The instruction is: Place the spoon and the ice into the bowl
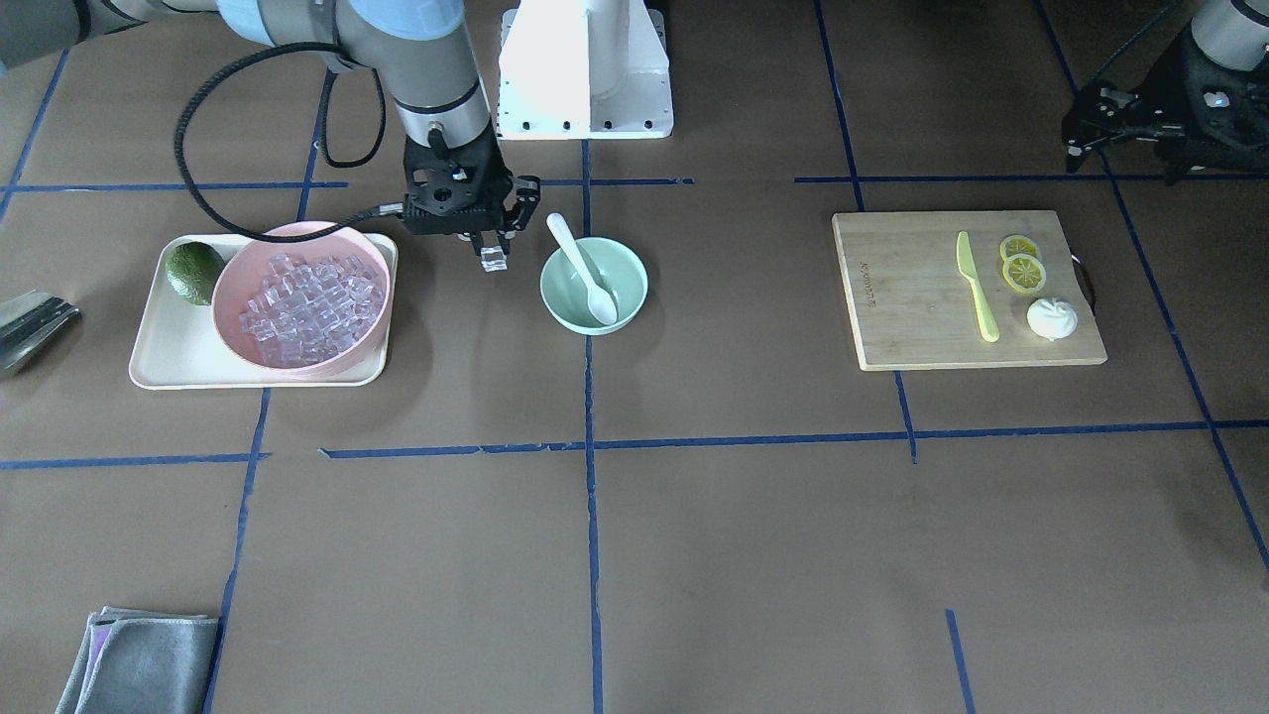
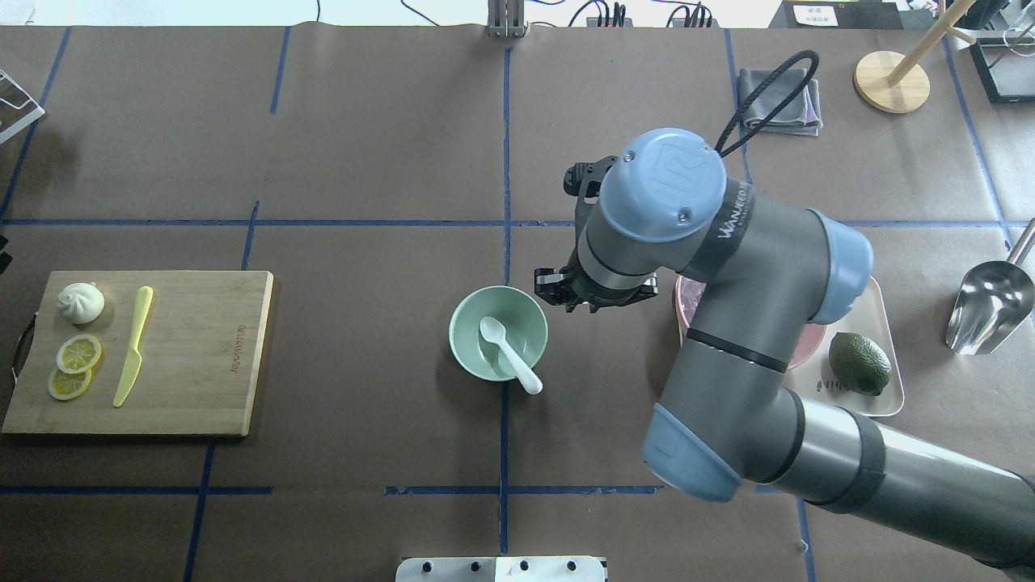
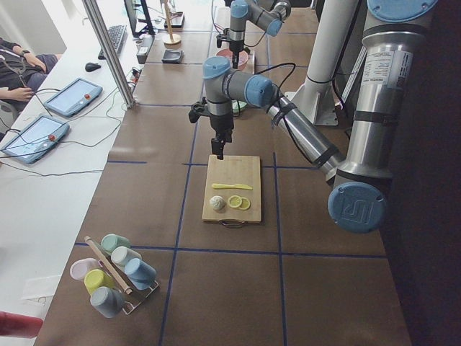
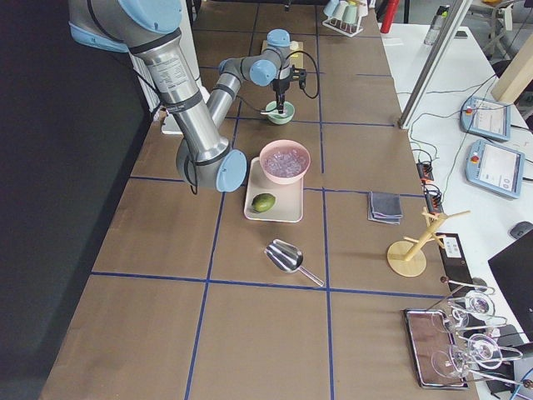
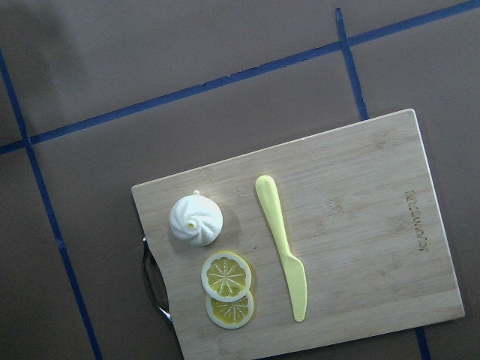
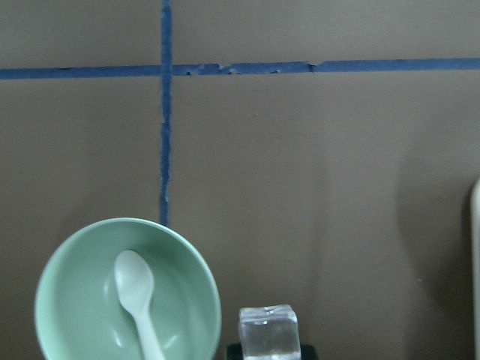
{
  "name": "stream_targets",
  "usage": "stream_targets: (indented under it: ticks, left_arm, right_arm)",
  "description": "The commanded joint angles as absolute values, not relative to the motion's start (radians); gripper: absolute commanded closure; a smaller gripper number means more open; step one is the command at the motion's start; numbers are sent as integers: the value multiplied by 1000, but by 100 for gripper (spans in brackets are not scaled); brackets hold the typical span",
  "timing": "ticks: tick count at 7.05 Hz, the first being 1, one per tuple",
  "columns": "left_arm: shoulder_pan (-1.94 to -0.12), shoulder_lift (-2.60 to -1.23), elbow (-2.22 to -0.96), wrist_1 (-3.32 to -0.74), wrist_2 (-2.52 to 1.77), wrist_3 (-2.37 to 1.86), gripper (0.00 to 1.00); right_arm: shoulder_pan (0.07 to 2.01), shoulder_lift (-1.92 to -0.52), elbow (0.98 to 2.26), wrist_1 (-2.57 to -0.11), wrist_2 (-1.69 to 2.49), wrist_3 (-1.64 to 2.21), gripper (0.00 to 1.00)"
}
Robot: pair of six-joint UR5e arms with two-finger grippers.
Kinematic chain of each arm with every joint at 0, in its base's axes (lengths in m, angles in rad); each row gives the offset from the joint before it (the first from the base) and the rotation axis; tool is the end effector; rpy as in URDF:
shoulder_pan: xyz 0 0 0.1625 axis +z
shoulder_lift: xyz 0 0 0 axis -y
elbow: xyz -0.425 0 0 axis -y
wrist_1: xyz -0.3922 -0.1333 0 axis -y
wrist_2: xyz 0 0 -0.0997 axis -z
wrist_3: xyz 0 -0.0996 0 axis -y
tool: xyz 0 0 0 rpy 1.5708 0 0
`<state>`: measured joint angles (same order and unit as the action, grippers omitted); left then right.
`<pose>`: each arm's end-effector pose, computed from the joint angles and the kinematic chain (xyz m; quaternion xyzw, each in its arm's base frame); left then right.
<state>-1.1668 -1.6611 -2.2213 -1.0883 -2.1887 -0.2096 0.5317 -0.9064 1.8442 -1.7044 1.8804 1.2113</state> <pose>0.1054 -0.4388 0.3741 0.0259 0.3245 0.1307 0.9365 -0.4922 -0.4089 0.1749 0.0386 -0.4101 0.0181 0.9111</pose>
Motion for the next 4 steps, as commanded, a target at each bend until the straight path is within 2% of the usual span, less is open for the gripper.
stream_targets:
  ticks: [1, 2, 3, 4]
  left_arm:
    - [-1201, -1649, -2215, -1098, -2184, -192, 0]
    - [-1201, -1607, -2223, -1103, -2186, -187, 0]
    - [-1201, -1576, -2212, -1107, -2175, -54, 0]
    - [-1265, -1569, -2147, -1108, -2180, 21, 0]
  right_arm:
    - [485, -816, 1708, -1632, 1830, 1235, 99]
    - [468, -766, 1653, -1632, 1813, 1235, 98]
    - [463, -755, 1643, -1632, 1810, 1236, 89]
    - [463, -746, 1643, -1632, 1813, 1239, 52]
